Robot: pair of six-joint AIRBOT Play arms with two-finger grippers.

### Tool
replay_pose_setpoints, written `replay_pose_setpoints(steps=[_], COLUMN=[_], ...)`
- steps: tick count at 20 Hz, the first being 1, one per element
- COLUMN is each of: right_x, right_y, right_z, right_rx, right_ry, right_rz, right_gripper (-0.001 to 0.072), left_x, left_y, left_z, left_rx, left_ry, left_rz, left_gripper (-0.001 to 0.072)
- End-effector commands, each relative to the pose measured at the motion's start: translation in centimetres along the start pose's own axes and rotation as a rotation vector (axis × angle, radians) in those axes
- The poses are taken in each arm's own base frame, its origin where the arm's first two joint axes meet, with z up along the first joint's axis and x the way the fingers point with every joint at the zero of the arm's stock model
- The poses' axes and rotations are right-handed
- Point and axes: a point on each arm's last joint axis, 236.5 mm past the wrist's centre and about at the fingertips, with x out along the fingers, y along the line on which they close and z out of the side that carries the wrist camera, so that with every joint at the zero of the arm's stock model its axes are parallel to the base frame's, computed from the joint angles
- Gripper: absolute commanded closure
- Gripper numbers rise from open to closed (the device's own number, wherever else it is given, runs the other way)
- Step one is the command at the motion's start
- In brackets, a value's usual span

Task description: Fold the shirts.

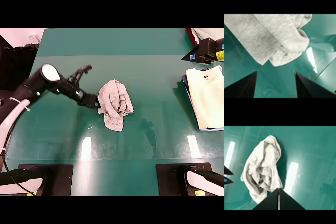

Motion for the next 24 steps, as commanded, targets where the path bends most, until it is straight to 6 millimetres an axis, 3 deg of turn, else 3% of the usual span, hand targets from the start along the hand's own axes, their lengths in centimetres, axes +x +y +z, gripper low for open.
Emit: replay_pose_setpoints(steps=[1, 4, 6, 9, 10, 12, 14, 15, 16, 17, 18, 20, 24], right_x=[0.3, 0.4, 0.4, 0.4, 0.4, 0.7, 2.2, 3.6, 5.4, 7.6, 10.0, 15.3, 24.8], right_y=[-0.1, -0.2, -0.2, -0.2, -0.1, 0.3, 0.9, 1.2, 1.4, 1.5, 1.7, 2.6, 7.2], right_z=[0.0, -0.1, -0.1, -0.1, -0.2, -0.4, -1.7, -2.9, -4.1, -5.4, -6.6, -9.7, -14.0], right_rx=[0.003, 0.005, 0.005, 0.005, 0.005, -0.002, -0.006, 0.000, 0.009, 0.022, 0.038, 0.068, 0.095], right_ry=[0.007, 0.013, 0.013, 0.014, 0.018, 0.029, 0.076, 0.114, 0.149, 0.177, 0.205, 0.275, 0.347], right_rz=[0.001, 0.001, 0.002, 0.002, 0.003, 0.010, 0.030, 0.043, 0.055, 0.065, 0.081, 0.113, 0.247], right_gripper=[0.0697, 0.0696, 0.0696, 0.0697, 0.0697, 0.0696, 0.0693, 0.0683, 0.0554, 0.0319, 0.0237, 0.0238, 0.0237], left_x=[3.5, 4.2, 5.3, 6.1, 5.7, 3.3, -1.1, -3.9, -6.3, -8.6, -10.3, -12.0, -12.1], left_y=[2.1, 2.0, 1.7, 0.8, 0.7, 0.5, 1.1, 1.5, 1.8, 2.0, 2.1, 1.8, 1.7], left_z=[-0.3, 1.4, 1.0, -0.2, -0.5, -1.4, -0.9, -0.4, 0.1, 0.7, 1.1, 1.8, 1.7], left_rx=[-0.099, -0.106, -0.101, -0.095, -0.086, -0.033, 0.041, 0.077, 0.103, 0.122, 0.137, 0.157, 0.158], left_ry=[-0.097, -0.175, -0.154, -0.102, -0.075, 0.016, 0.043, 0.032, 0.013, -0.013, -0.039, -0.079, -0.081], left_rz=[0.002, 0.003, 0.002, -0.021, -0.027, -0.034, 0.017, 0.058, 0.096, 0.135, 0.163, 0.188, 0.188], left_gripper=[0.0158, 0.0160, 0.0163, 0.0680, 0.0686, 0.0686, 0.0686, 0.0686, 0.0685, 0.0685, 0.0686, 0.0685, 0.0685])
